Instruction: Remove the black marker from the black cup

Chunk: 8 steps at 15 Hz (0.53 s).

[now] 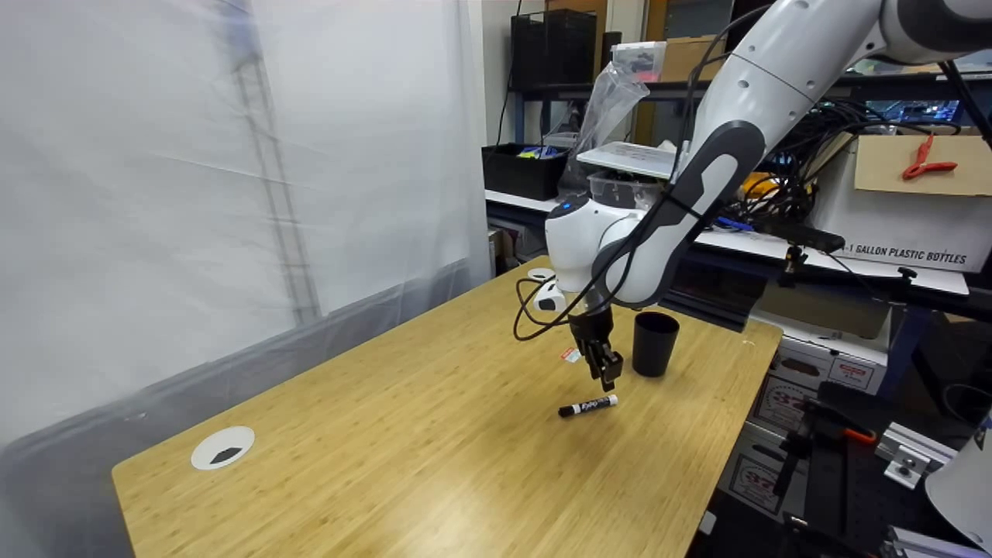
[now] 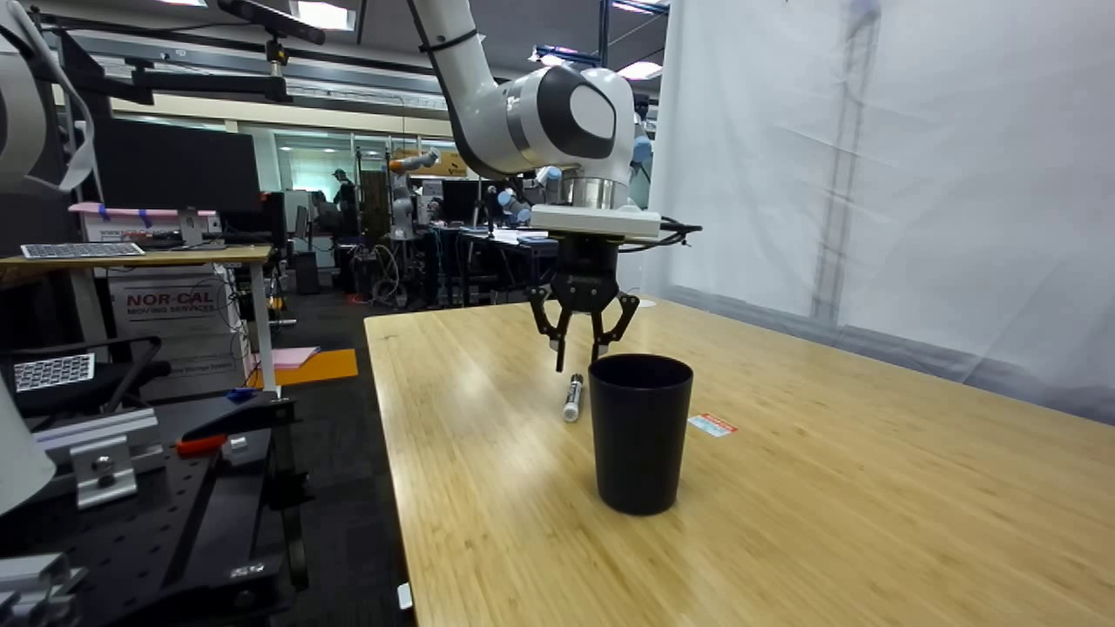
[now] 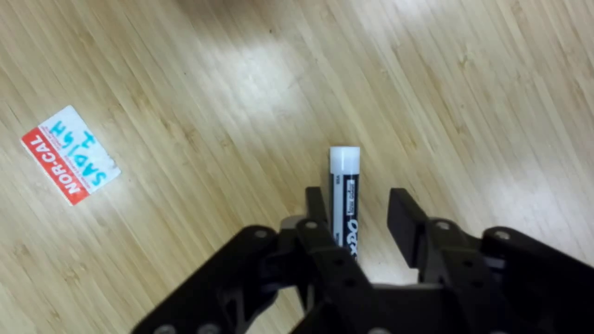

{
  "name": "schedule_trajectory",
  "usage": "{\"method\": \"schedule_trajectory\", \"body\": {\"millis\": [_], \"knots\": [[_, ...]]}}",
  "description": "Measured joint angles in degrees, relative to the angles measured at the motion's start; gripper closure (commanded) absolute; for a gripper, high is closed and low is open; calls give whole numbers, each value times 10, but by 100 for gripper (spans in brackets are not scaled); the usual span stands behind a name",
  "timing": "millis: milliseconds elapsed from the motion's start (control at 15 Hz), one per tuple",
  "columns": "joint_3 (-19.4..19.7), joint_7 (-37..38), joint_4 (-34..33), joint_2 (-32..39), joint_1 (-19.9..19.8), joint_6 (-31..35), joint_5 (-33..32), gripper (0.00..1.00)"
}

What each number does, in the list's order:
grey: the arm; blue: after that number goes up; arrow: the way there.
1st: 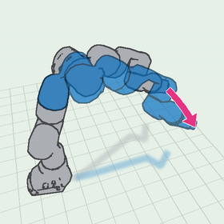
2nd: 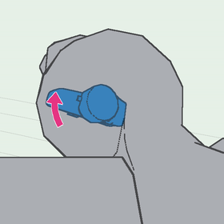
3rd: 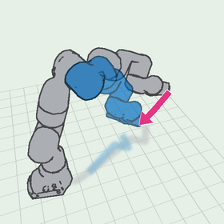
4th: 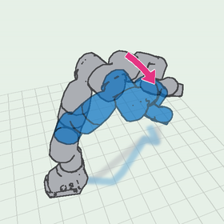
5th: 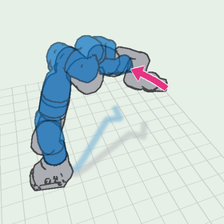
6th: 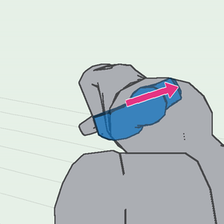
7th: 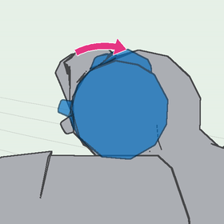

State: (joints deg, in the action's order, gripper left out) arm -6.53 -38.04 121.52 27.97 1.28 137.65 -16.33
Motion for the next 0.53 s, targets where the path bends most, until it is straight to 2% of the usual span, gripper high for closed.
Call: {"method": "schedule_trajectory", "body": {"millis": [267,533], "knots": [[0,0,-1,3,0,0,0,1],[3,13,-5,4,1,-5,-2,0]]}}
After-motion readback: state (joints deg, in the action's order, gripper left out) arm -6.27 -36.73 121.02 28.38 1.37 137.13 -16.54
